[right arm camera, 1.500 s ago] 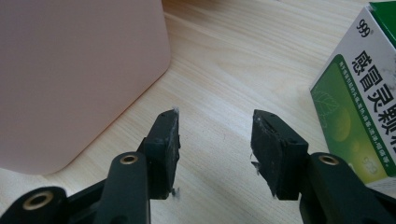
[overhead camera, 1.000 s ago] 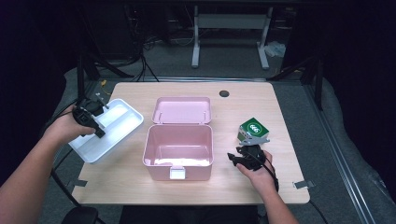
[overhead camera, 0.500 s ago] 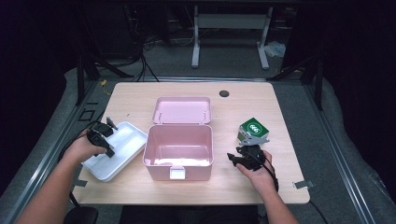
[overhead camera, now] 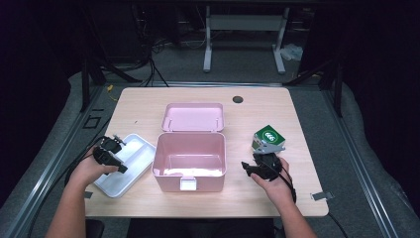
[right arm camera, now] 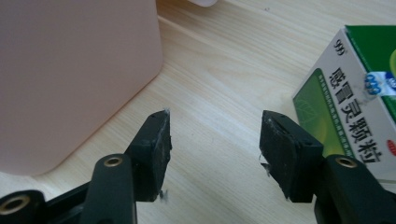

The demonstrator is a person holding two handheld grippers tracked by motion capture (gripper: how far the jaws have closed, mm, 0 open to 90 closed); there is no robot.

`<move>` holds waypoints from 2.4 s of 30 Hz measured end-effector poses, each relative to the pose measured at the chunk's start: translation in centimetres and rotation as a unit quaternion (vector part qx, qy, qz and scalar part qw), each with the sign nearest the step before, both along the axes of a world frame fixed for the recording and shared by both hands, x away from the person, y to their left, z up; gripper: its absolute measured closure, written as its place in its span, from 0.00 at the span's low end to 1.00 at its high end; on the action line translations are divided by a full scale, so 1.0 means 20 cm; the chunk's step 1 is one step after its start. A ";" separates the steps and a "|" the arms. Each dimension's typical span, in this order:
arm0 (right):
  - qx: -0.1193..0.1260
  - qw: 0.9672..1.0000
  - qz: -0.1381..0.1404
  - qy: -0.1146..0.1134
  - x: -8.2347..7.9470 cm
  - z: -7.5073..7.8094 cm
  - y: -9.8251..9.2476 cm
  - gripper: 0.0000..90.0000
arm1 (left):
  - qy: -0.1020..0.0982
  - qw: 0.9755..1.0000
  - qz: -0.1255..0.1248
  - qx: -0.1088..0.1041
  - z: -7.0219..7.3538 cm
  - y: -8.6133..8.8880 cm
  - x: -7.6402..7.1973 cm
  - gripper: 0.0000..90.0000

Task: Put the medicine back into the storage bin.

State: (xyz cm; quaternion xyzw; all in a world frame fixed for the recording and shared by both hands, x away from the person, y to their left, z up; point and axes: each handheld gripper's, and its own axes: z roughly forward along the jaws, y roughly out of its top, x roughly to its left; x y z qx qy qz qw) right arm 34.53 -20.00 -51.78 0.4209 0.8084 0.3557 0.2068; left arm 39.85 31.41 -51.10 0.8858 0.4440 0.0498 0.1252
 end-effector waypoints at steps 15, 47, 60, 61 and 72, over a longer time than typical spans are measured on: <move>-0.055 0.997 0.031 0.049 0.11 0.12 0.02 0.40 | 0.010 0.999 -0.005 -0.031 0.03 0.02 -0.09 0.47; -0.156 0.952 -0.007 0.265 0.73 0.25 -0.22 0.13 | 0.003 0.999 0.004 -0.045 0.07 0.08 -0.12 0.47; -0.157 0.940 -0.001 0.302 0.78 0.21 -0.22 0.15 | 0.007 0.999 0.003 -0.043 0.06 0.08 -0.12 0.47; -0.158 0.940 -0.001 0.302 0.78 0.21 -0.22 0.15 | 0.006 0.999 0.003 -0.044 0.06 0.08 -0.12 0.47; -0.170 0.938 0.002 0.301 0.78 0.22 -0.20 0.17 | 0.007 0.999 0.005 -0.044 0.06 0.08 -0.12 0.47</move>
